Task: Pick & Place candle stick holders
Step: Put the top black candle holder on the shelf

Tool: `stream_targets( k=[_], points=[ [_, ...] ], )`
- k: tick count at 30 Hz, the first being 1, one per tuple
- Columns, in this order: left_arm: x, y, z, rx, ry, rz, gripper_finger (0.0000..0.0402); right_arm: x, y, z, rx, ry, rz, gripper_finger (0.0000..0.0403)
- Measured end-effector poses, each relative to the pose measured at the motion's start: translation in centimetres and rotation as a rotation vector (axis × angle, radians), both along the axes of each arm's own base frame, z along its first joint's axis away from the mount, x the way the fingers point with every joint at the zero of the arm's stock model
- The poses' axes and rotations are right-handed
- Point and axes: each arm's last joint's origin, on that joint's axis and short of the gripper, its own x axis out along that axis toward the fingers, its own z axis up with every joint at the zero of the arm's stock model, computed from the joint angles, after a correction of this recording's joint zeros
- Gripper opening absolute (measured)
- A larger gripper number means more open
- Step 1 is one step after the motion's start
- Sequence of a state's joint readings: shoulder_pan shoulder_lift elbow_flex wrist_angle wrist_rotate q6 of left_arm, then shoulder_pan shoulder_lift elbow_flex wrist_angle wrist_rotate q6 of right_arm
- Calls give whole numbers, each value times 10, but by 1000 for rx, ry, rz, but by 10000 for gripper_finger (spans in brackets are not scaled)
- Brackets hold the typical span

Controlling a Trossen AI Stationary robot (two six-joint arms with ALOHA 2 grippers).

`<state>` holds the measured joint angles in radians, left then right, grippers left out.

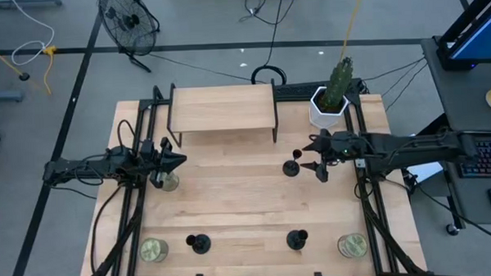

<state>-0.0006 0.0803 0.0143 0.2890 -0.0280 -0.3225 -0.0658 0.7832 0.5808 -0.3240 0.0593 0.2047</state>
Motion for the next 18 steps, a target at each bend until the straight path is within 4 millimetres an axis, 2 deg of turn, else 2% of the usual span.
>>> stream_targets(
  k=[10,18],
  points=[
    [0,0,0,1,0,-1,37,16,-2,-4,-29,-26,-38,290],
    [0,0,0,1,0,-1,37,20,-3,-6,-12,-26,-54,287]
  ],
)
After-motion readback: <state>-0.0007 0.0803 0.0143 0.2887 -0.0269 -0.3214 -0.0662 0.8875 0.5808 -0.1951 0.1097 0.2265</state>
